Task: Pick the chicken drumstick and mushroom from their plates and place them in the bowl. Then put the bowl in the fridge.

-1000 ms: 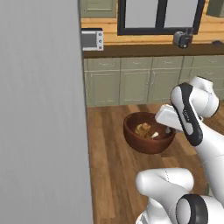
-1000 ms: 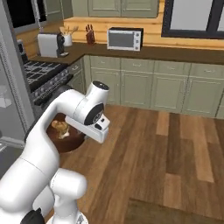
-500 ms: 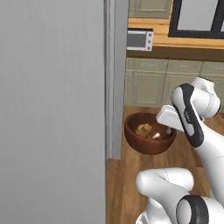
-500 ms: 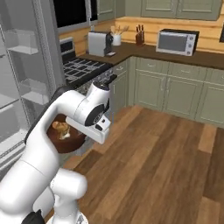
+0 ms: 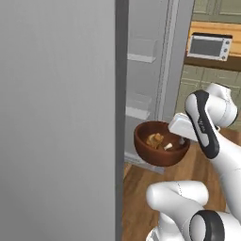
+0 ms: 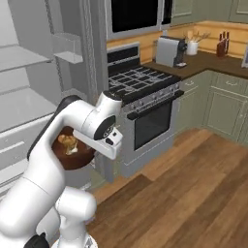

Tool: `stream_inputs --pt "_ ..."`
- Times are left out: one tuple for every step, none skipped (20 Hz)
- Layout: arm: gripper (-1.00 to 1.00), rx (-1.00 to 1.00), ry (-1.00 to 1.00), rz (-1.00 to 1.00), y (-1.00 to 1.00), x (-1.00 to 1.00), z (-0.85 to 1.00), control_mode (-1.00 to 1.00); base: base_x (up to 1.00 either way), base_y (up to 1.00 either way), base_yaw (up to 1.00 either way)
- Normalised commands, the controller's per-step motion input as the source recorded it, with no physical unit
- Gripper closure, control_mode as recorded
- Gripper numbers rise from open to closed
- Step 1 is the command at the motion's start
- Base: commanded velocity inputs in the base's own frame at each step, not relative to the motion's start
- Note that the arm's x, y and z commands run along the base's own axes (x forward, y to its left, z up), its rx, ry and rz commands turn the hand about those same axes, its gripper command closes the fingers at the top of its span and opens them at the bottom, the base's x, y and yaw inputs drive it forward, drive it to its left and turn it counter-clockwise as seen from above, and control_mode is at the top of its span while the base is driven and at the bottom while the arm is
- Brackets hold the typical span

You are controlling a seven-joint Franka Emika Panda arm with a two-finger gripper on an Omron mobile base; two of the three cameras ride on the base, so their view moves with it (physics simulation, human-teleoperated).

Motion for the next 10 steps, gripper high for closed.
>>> stream_inputs --pt "1.0 0.0 0.0 0.0 0.0 0.0 0.0 1.0 0.26 0.0 0.52" --pt "1.0 0.0 0.0 0.0 0.0 0.0 0.0 1.0 0.08 0.0 0.52" --pt "1.0 0.0 0.0 0.0 0.0 0.0 0.0 1.0 0.0 0.01 0.53" --pt "1.0 0.0 0.0 0.0 0.0 0.0 0.0 1.0 0.0 0.04 0.54" --pt "1.0 0.0 0.0 0.0 0.0 0.0 0.0 1.0 0.0 0.01 0.55" --pt "1.0 0.0 0.0 0.0 0.0 0.0 0.0 1.0 0.1 0.0 0.55" --pt "1.0 0.0 0.0 0.0 0.0 0.0 0.0 1.0 0.26 0.0 0.55" --pt "1.0 0.0 0.0 0.0 0.0 0.0 0.0 1.0 0.4 0.0 0.51" --pt "1.0 0.0 0.0 0.0 0.0 0.0 0.0 1.0 0.36 0.0 0.5" --pt "1.0 0.0 0.0 0.0 0.0 0.0 0.0 1.0 0.24 0.0 0.51"
